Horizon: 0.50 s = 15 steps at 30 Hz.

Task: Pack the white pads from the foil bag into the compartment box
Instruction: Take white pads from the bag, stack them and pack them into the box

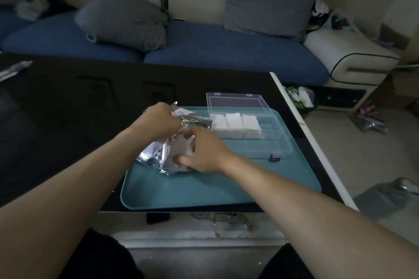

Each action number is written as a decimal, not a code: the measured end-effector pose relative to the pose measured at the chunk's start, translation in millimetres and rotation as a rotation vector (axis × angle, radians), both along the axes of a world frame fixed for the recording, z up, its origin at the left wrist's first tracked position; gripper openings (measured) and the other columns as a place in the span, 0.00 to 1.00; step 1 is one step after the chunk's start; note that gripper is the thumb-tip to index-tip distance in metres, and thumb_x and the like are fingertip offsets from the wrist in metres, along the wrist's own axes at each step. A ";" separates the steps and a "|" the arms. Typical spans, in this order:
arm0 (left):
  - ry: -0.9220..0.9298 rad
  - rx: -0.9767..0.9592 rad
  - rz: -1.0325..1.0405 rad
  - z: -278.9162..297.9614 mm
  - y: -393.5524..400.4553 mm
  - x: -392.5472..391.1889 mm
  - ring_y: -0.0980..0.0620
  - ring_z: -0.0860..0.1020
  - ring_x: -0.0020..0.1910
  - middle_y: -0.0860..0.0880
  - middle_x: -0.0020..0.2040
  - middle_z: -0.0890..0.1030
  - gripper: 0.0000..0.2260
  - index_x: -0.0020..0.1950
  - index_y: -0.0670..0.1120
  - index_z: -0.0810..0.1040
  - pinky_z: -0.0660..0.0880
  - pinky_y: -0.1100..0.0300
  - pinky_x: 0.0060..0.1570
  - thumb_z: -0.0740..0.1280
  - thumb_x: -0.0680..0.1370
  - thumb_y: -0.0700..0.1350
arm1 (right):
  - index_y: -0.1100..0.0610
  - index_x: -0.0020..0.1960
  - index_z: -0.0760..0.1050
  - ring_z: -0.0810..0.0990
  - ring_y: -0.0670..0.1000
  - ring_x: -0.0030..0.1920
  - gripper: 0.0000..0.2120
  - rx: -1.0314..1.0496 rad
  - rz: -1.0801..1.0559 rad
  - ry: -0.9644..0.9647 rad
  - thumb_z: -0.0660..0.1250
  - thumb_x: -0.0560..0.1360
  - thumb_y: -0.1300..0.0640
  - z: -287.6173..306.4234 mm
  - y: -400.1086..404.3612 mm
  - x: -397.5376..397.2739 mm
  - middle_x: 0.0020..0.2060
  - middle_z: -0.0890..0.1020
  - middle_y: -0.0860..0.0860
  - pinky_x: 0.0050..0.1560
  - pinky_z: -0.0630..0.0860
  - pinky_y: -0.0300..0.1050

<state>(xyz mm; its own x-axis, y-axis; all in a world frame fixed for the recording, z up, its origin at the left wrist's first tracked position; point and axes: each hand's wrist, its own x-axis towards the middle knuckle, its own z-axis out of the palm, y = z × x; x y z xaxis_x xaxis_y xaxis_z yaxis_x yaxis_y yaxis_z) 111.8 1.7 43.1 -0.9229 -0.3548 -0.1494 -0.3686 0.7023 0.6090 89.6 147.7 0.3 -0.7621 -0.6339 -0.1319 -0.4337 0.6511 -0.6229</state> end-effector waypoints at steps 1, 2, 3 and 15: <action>0.008 0.007 0.010 0.0 -0.9 0.0 0.47 0.82 0.37 0.45 0.39 0.81 0.07 0.42 0.50 0.77 0.77 0.59 0.34 0.63 0.76 0.40 | 0.56 0.64 0.73 0.77 0.49 0.47 0.25 -0.039 -0.020 0.006 0.76 0.72 0.49 -1.5 -0.8 -0.2 0.48 0.79 0.50 0.37 0.66 0.36; 0.018 0.011 0.016 0.0 -2.0 0.0 0.48 0.81 0.37 0.46 0.39 0.80 0.08 0.40 0.51 0.76 0.76 0.61 0.33 0.63 0.77 0.40 | 0.55 0.58 0.75 0.76 0.48 0.43 0.18 -0.076 -0.038 0.014 0.75 0.72 0.51 -2.0 -2.2 -0.5 0.42 0.78 0.47 0.35 0.66 0.34; 0.030 0.013 0.017 0.3 -1.3 0.1 0.49 0.80 0.36 0.47 0.38 0.79 0.09 0.39 0.51 0.75 0.76 0.61 0.33 0.63 0.77 0.40 | 0.53 0.53 0.76 0.76 0.47 0.39 0.13 -0.104 -0.052 0.020 0.75 0.72 0.53 -1.9 -2.6 -0.4 0.38 0.77 0.45 0.34 0.66 0.33; 0.024 -0.098 0.038 -2.9 -5.8 -2.2 0.42 0.81 0.43 0.42 0.48 0.81 0.12 0.57 0.40 0.78 0.81 0.50 0.47 0.62 0.75 0.41 | 0.47 0.40 0.78 0.78 0.38 0.38 0.09 -0.499 -0.226 0.089 0.72 0.75 0.60 17.9 13.8 -12.8 0.38 0.83 0.42 0.41 0.74 0.32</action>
<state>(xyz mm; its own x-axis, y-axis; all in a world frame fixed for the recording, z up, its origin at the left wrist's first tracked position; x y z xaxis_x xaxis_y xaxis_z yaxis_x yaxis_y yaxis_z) 109.7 -4.2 40.2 -0.9114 -0.4015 -0.0900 -0.3822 0.7450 0.5468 76.7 161.4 18.3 -0.8806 -0.4226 0.2143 -0.3831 0.3689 -0.8468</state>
